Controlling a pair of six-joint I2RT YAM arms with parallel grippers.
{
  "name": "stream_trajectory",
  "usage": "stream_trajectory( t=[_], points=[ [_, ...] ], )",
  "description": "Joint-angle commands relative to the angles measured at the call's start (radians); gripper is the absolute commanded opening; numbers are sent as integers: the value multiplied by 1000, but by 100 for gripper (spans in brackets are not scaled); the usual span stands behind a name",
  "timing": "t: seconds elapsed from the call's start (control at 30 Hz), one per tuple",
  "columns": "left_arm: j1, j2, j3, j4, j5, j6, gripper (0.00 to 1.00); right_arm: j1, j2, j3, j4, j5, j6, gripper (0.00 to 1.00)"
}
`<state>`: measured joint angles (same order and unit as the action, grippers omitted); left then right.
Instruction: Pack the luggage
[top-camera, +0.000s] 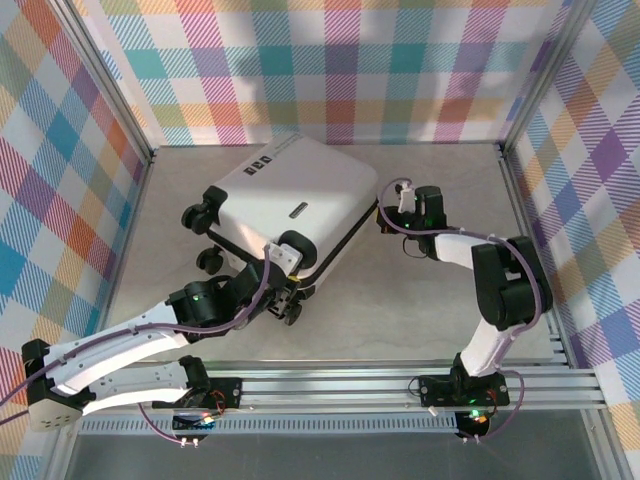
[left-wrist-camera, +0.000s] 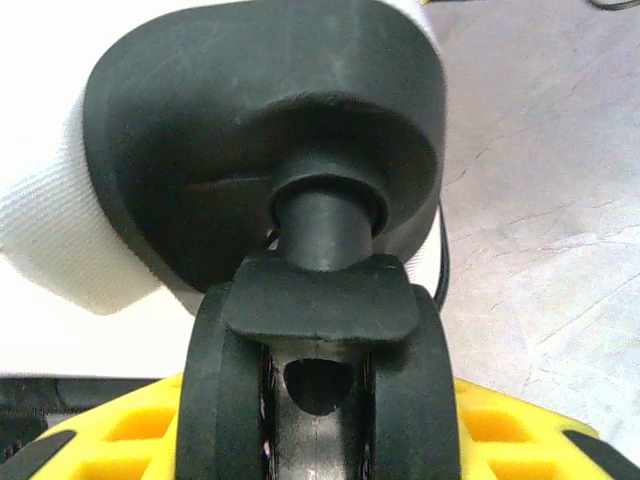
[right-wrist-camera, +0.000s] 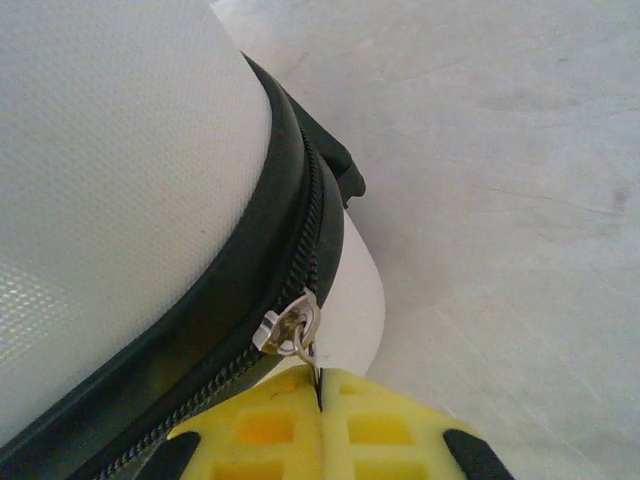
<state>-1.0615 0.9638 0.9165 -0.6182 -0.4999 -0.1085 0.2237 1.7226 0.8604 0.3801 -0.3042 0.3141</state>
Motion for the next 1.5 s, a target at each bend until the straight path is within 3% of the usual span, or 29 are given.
stream_trajectory(
  t=[0.0,0.47,0.9,1.23,1.47],
  points=[
    [94,-32,7,214,-209,-52,0,-57,-94,-87,9,148,24,0],
    [442,35,-86,311,-87,-89,0,74,-377,-334,-30,210,14,0],
    [726,136,-62,387,38,-115,14,197,-457,-404,-34,219,45,0],
    [749,139,71,249,82,-115,26,210,-436,-393,-39,242,43,0],
    [749,72,114,139,300,-164,53,209,-401,-386,-31,240,44,0]
  ],
)
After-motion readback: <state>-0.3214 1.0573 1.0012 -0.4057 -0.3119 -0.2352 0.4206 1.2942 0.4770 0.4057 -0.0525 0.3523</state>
